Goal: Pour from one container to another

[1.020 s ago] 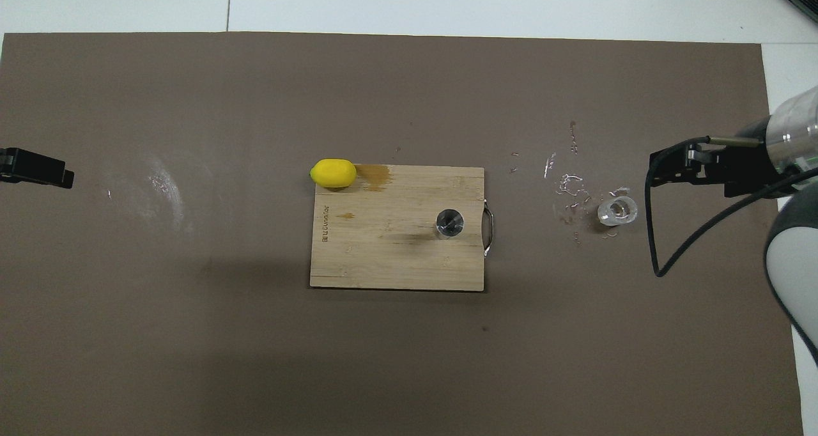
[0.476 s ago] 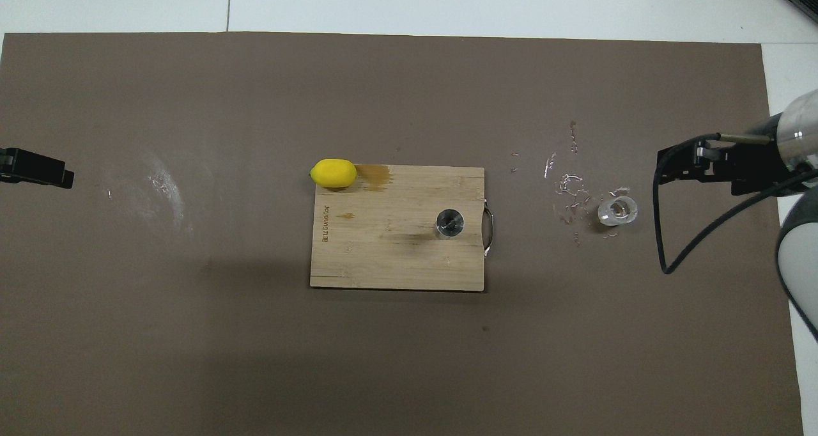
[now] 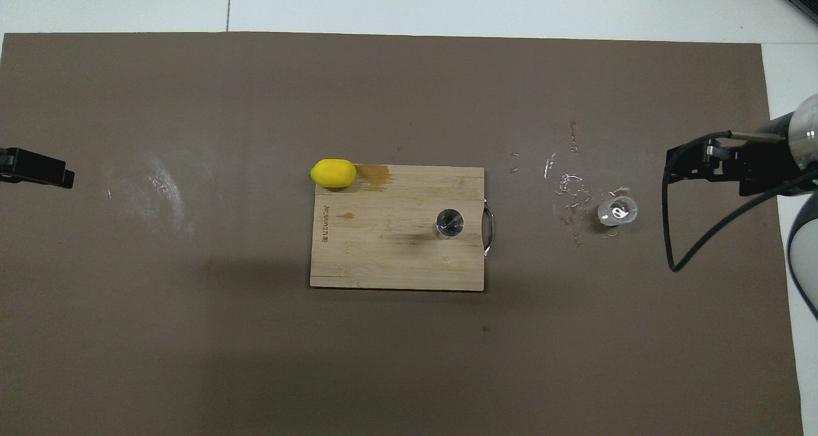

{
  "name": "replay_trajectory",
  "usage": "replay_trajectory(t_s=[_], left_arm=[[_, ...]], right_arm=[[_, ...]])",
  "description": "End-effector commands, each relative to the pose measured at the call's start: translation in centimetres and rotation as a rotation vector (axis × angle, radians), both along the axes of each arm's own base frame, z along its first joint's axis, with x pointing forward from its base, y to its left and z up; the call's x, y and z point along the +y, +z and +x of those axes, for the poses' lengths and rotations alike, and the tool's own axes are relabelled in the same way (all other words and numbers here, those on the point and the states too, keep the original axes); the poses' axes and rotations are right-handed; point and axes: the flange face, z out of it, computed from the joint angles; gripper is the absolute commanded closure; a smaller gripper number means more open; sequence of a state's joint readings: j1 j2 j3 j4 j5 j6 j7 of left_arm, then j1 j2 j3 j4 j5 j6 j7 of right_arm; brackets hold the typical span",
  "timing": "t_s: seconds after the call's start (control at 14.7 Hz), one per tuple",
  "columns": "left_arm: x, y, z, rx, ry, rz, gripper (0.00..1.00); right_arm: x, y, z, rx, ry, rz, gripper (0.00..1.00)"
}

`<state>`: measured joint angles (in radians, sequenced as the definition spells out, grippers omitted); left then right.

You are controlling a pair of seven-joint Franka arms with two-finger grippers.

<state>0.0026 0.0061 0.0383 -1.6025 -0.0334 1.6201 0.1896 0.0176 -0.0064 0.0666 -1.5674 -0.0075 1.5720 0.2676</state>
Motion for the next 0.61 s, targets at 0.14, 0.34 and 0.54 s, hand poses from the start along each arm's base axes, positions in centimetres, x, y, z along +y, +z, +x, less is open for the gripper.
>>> replay_trajectory(t_s=[0.14, 0.34, 0.54], left_arm=[[0.02, 0.11, -0.71, -0.015, 0.006, 0.014, 0.0], [0.02, 0.11, -0.71, -0.015, 0.006, 0.014, 0.0], [0.02, 0.13, -0.69, -0.017, 0.006, 0.014, 0.0]], right_arm=[[0.45, -0.11, -0.39, 0.015, 0.036, -0.015, 0.0], [0.73, -0.15, -0.53, 0.021, 0.094, -0.02, 0.0], [0.56, -0.27, -0.62, 0.024, 0.095, -0.028, 0.0]])
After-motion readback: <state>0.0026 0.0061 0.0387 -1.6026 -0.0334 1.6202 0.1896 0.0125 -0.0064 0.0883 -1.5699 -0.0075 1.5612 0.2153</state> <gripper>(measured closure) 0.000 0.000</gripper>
